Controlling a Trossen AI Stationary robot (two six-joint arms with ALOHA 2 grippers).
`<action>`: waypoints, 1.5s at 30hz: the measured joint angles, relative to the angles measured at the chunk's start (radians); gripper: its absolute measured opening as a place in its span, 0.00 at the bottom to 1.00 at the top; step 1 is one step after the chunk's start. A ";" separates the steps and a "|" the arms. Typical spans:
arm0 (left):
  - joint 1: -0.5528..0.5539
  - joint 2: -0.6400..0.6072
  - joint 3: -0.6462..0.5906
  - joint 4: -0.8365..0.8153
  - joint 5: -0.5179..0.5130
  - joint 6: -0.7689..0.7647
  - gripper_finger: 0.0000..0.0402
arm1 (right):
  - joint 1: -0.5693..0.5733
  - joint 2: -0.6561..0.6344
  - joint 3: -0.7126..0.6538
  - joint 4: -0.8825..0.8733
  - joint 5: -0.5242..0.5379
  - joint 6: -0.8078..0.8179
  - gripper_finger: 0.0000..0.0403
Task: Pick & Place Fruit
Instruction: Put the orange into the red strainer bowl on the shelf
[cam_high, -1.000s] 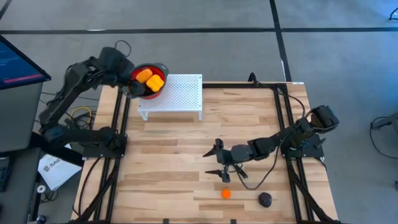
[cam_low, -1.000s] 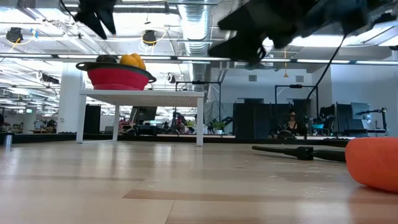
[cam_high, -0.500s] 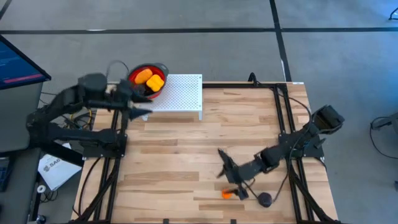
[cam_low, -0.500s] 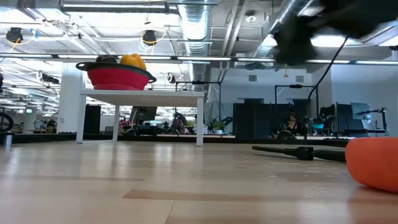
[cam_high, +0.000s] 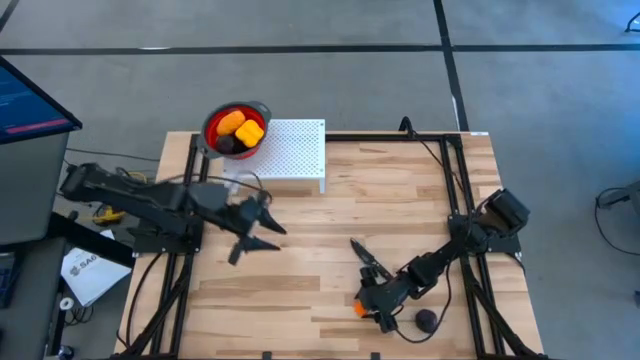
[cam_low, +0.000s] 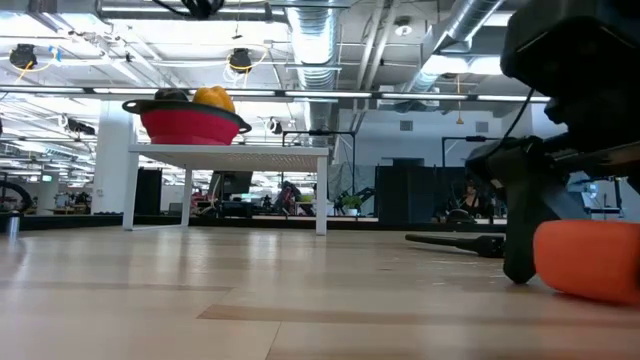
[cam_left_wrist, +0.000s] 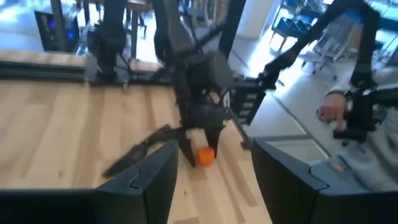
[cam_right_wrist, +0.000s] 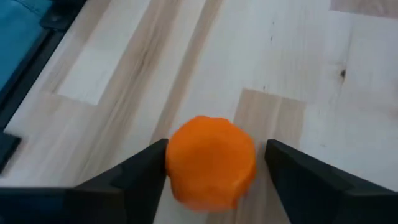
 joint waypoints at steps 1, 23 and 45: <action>-0.015 0.017 -0.017 0.018 -0.018 0.000 0.49 | 0.000 0.003 0.004 -0.002 0.004 0.000 0.63; -0.273 0.513 -0.068 0.748 -0.179 0.747 0.59 | -0.251 -0.170 0.019 0.448 -0.033 -0.338 0.47; -0.344 0.513 -0.068 0.500 -0.769 0.455 0.77 | -0.294 -0.121 0.018 0.486 -0.101 -0.236 0.29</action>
